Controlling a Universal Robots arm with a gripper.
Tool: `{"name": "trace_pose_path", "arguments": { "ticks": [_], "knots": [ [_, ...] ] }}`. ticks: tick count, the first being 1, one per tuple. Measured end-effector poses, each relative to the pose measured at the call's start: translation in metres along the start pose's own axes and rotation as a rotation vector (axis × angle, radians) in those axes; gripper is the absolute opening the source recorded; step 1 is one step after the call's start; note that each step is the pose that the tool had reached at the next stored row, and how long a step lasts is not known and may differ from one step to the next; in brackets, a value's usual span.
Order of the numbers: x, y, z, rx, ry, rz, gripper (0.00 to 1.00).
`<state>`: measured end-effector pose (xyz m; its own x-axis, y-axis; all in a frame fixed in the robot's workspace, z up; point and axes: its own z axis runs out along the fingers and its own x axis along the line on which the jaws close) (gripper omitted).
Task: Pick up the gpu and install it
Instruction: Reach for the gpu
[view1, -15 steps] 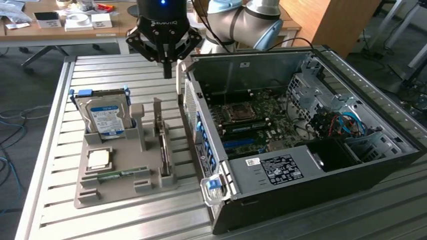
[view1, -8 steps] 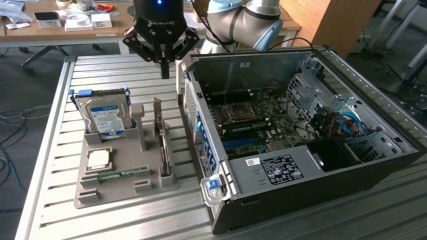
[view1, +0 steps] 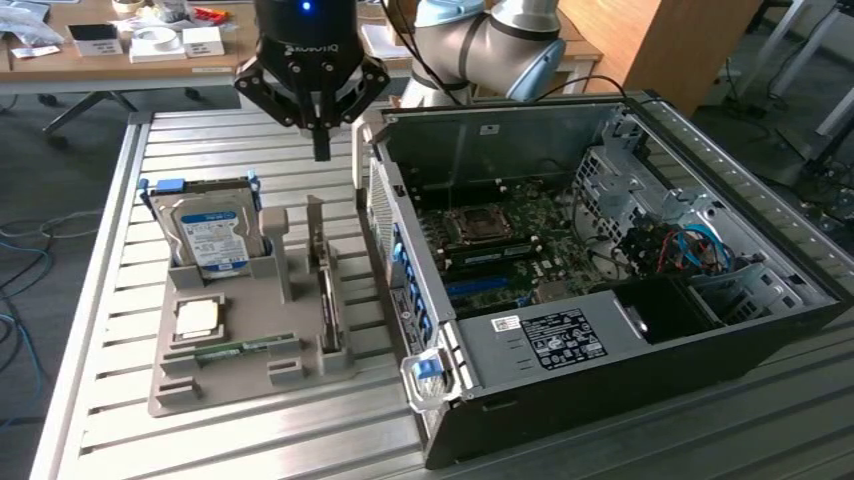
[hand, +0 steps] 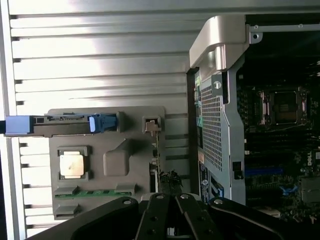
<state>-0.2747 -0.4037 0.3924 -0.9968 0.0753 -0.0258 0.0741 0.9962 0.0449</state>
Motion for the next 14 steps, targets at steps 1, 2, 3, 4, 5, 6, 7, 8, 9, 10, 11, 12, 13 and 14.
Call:
{"name": "trace_pose_path", "arguments": {
  "ticks": [1,2,3,4,5,6,7,8,9,10,11,12,13,14],
  "knots": [
    [0.0,-0.0016,-0.0001,0.0002,0.0,0.0,0.11],
    [0.0,-0.0032,-0.0001,0.0002,0.0,0.0,0.11],
    [0.0,-0.0048,-0.0002,0.0004,0.0,0.0,0.11],
    [0.0,-0.0064,-0.0003,0.0006,0.0,0.0,0.11],
    [0.0,-0.008,-0.0004,0.0007,-0.0001,0.0,0.11],
    [0.001,-0.0097,-0.0005,0.0008,0.0,0.0,0.11],
    [0.001,-0.0114,-0.0006,0.001,0.0,0.0,0.11],
    [0.001,-0.0132,-0.0006,0.0011,-0.0001,0.0,0.11],
    [0.001,-0.015,-0.0007,0.0013,-0.0001,0.0,0.11],
    [0.001,-0.0169,-0.0008,0.0014,-0.0001,0.0,0.11],
    [0.001,-0.0188,-0.0009,0.0016,-0.0002,0.0,0.11],
    [0.001,-0.0207,-0.0009,0.0018,-0.0001,0.0,0.11],
    [0.001,-0.0228,-0.0011,0.0021,-0.0002,0.0,0.11],
    [0.001,-0.0249,-0.0012,0.0024,0.0,0.0,0.11]
  ]
}}
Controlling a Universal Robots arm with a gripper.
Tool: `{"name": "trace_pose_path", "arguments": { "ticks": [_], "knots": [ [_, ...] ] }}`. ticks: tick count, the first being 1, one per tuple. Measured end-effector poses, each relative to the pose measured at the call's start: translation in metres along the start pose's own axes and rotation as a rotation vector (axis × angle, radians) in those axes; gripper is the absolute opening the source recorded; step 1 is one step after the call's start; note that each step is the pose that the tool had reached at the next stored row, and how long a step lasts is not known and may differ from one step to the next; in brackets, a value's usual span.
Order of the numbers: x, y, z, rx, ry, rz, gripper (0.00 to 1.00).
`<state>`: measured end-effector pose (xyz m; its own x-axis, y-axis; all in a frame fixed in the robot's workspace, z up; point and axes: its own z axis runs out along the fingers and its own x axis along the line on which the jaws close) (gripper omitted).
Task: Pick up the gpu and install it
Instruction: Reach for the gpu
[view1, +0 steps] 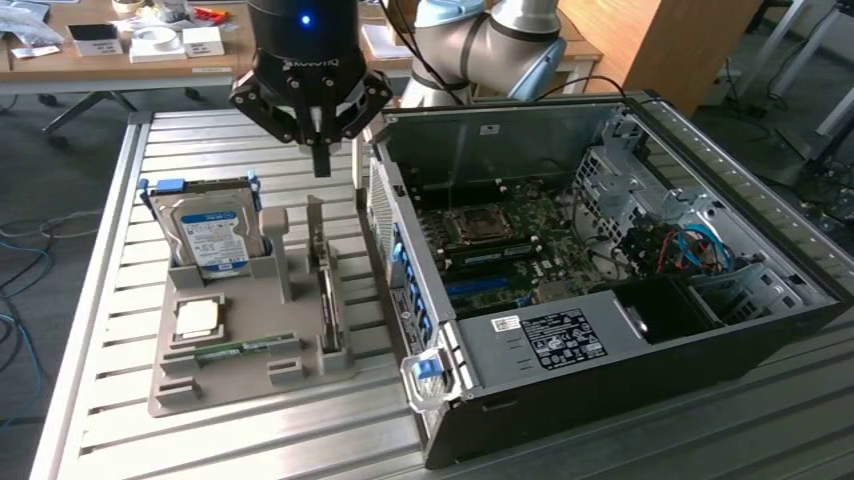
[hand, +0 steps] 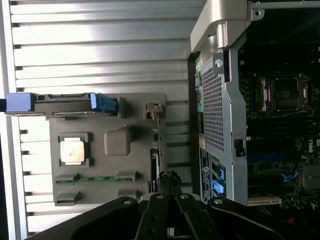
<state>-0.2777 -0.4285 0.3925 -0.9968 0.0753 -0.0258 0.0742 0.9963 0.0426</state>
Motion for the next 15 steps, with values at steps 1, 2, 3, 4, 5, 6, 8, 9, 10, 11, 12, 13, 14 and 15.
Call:
{"name": "trace_pose_path", "arguments": {
  "ticks": [1,2,3,4,5,6,8,9,10,11,12,13,14,15],
  "knots": [
    [0.0,-0.0021,0.0,0.0001,-0.0002,0.0,0.11],
    [0.0,-0.0041,-0.0001,0.0001,-0.0001,0.0,0.11],
    [0.0,-0.0061,-0.0001,0.0001,-0.0001,0.0,0.11],
    [0.001,-0.0081,0.0,0.0,-0.0002,0.0,0.11],
    [0.001,-0.01,0.0,0.0,-0.0002,0.0,0.11],
    [0.001,-0.0117,0.0002,0.0,-0.0001,0.0,0.11],
    [0.002,-0.0148,0.0004,0.0001,-0.0001,0.0,0.11],
    [0.002,-0.0164,0.0006,0.0001,-0.0001,0.0,0.11],
    [0.003,-0.018,0.0007,0.0001,-0.0001,0.0,0.11],
    [0.003,-0.0195,0.0008,0.0001,-0.0001,0.0,0.11],
    [0.003,-0.0208,0.0009,0.0001,-0.0002,0.0,0.11],
    [0.003,-0.022,0.0011,0.0,-0.0002,0.0,0.11],
    [0.003,-0.0232,0.0012,0.0001,-0.0001,0.0,0.11],
    [0.003,-0.0242,0.0013,0.0001,-0.0001,0.0,0.11]
  ]
}}
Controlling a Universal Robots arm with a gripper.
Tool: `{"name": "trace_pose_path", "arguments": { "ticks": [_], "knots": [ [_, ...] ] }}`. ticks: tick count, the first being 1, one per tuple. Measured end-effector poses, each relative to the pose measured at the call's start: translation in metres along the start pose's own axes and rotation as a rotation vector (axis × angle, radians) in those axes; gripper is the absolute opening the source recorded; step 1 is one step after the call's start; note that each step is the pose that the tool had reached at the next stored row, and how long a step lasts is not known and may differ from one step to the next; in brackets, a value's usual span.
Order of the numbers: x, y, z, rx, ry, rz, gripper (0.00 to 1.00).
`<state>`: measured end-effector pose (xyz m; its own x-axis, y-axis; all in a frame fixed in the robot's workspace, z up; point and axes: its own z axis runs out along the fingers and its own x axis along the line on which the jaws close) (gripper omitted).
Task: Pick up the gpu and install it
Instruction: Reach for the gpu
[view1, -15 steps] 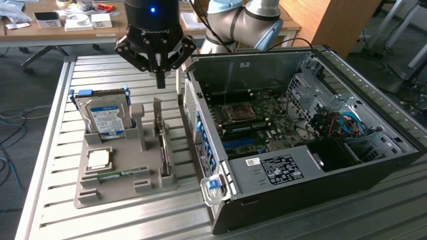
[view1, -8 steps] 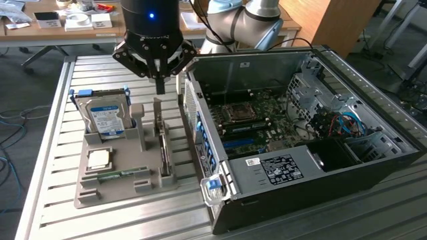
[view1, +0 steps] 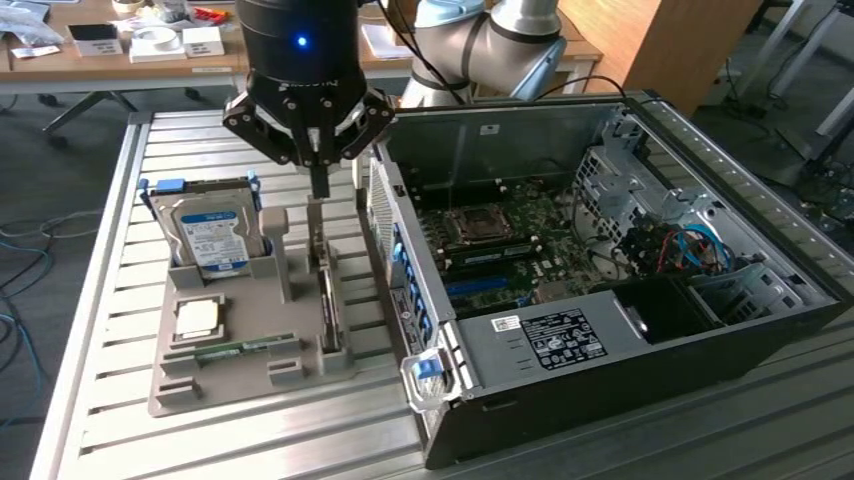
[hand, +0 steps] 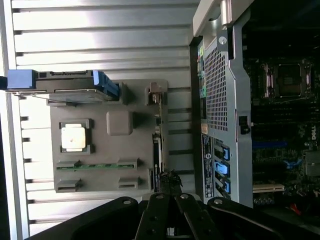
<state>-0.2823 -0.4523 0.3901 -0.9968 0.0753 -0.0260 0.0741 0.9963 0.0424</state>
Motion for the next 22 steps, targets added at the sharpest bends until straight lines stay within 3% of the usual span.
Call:
{"name": "trace_pose_path", "arguments": {
  "ticks": [12,22],
  "knots": [
    [-0.001,-0.0134,0.0008,0.0,0.0,0.0,0.11],
    [-0.001,-0.014,0.0023,0.0,0.0,0.0,0.11]
  ]
}}
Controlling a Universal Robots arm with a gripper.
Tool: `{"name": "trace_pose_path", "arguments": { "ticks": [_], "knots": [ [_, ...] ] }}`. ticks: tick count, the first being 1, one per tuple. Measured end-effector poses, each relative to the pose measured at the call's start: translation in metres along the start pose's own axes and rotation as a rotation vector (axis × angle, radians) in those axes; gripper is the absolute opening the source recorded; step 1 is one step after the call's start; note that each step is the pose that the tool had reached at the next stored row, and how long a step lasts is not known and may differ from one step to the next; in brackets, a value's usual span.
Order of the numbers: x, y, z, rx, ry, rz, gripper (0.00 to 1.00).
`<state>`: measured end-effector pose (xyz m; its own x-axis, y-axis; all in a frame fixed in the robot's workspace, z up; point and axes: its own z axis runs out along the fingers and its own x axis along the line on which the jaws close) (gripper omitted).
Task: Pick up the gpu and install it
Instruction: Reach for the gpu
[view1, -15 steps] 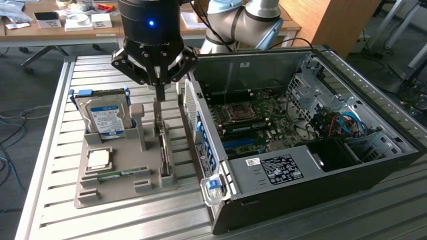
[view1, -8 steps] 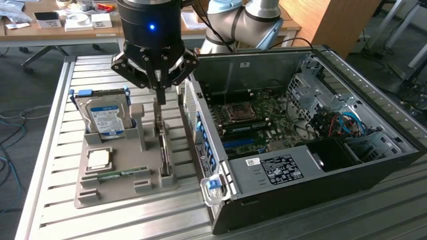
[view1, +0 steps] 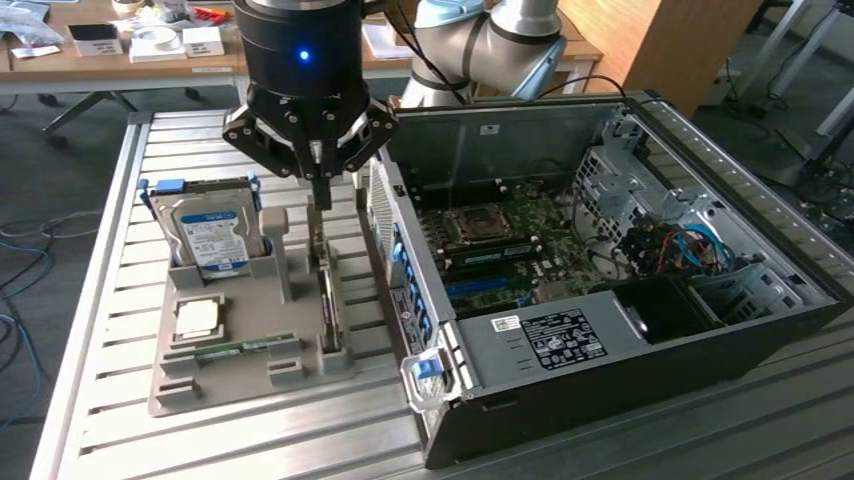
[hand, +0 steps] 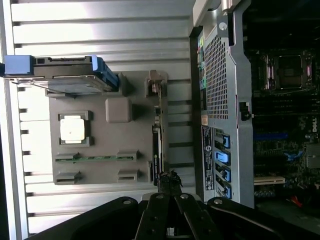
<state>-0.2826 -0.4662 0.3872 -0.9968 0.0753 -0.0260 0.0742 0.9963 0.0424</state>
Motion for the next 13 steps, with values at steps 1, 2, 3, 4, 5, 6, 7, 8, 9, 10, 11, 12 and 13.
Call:
{"name": "trace_pose_path", "arguments": {
  "ticks": [1,2,3,4,5,6,7,8,9,10,11,12,13],
  "knots": [
    [0.0,0.0,0.0007,0.0,0.0,0.0,0.11],
    [0.0,0.0,0.0011,0.0,0.0,0.0,0.11],
    [0.0,0.0,0.0012,0.0001,0.0001,0.0,0.11],
    [0.0,0.0,0.0012,0.0001,0.0001,0.0,0.11],
    [0.0,0.0,0.0012,0.0001,0.0001,0.0,0.11],
    [0.0,0.0,0.0012,0.0001,0.0001,0.0,0.11],
    [0.0,0.0,0.0012,0.0,0.0,0.0,0.11],
    [0.0,0.0,0.0012,0.0,0.0001,0.0,0.11],
    [0.0,0.0,0.0014,0.0,0.0,0.0,0.11],
    [0.0,0.0,0.0019,-0.0002,-0.0002,0.0,0.11],
    [0.0001,-0.0001,0.0023,-0.0002,-0.0001,0.0,0.11],
    [0.0001,-0.0001,0.0026,0.0,0.0001,0.0,0.11],
    [0.0001,-0.0001,0.003,0.0,0.0,0.0,0.11]
  ]
}}
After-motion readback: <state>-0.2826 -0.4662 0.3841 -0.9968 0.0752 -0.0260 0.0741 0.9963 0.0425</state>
